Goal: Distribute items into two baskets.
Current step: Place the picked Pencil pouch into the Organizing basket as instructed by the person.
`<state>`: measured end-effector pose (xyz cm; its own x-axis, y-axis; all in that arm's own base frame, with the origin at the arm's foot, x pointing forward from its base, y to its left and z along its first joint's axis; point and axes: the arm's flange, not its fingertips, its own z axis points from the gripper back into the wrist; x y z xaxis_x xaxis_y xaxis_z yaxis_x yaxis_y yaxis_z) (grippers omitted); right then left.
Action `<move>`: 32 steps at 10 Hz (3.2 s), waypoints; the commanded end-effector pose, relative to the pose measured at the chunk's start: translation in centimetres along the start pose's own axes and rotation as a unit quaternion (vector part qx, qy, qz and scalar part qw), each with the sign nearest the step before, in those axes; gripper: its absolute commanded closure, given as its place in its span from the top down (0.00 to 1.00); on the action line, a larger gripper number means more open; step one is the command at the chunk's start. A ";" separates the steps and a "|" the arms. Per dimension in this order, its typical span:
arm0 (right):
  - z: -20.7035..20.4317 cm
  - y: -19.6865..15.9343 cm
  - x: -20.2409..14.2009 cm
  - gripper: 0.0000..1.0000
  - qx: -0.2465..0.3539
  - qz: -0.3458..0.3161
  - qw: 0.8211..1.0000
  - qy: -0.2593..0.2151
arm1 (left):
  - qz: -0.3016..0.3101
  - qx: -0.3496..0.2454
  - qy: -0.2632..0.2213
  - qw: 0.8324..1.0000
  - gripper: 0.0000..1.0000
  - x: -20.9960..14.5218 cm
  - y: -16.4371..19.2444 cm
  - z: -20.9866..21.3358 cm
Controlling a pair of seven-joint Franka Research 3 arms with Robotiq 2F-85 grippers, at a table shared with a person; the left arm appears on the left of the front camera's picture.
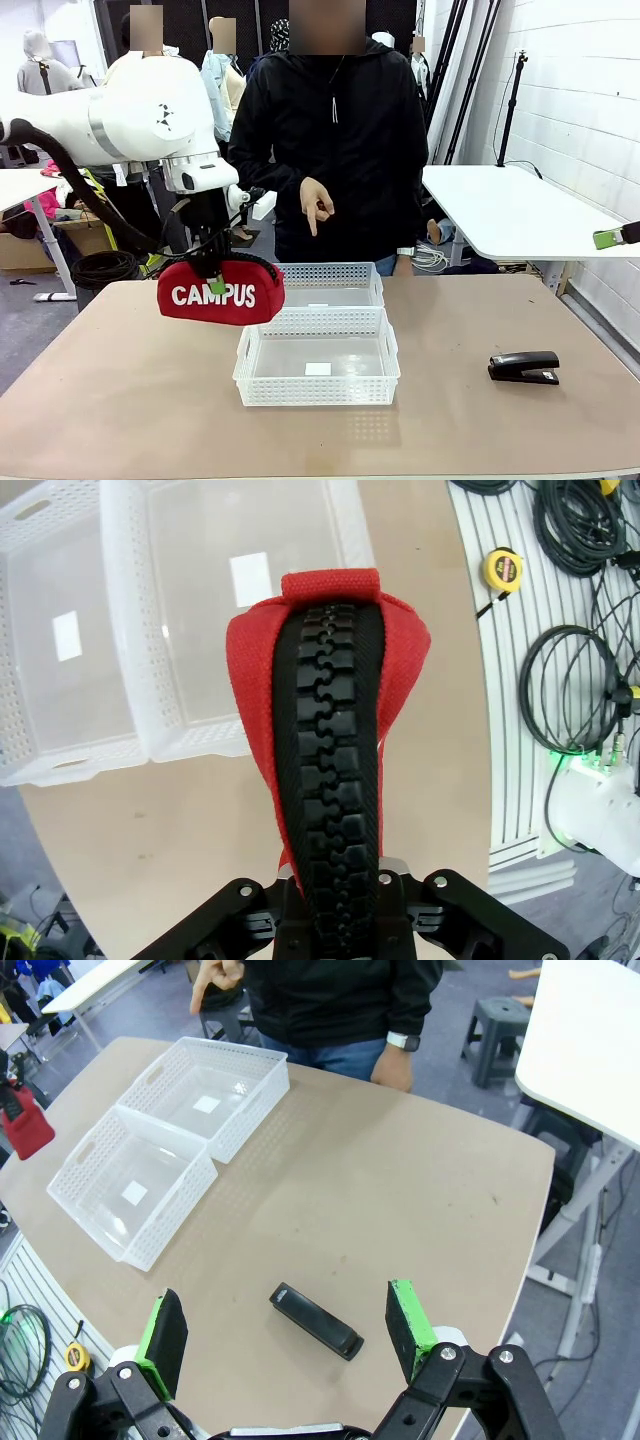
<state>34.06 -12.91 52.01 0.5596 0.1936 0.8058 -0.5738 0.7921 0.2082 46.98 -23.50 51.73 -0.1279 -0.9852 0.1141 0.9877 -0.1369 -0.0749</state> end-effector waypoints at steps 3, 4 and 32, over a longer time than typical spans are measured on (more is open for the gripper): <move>-0.3 -0.1 -0.1 1.00 0.010 0.002 1.000 -0.014 | 0.006 0.036 0.014 0.999 0.00 2.1 5.0 1.6; -0.3 -0.1 -0.1 1.00 0.010 0.002 1.000 -0.014 | 0.008 0.040 0.010 0.999 0.00 2.6 6.6 2.1; -0.3 -0.1 -0.1 1.00 0.010 0.002 1.000 -0.014 | 0.026 0.037 0.015 0.999 0.00 11.7 24.4 -13.0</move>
<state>34.07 -12.89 52.01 0.5601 0.1946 0.8052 -0.5742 0.7918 0.2081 67.10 -38.96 37.64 -0.0591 -0.9928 0.1045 0.9978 -0.0619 -0.0232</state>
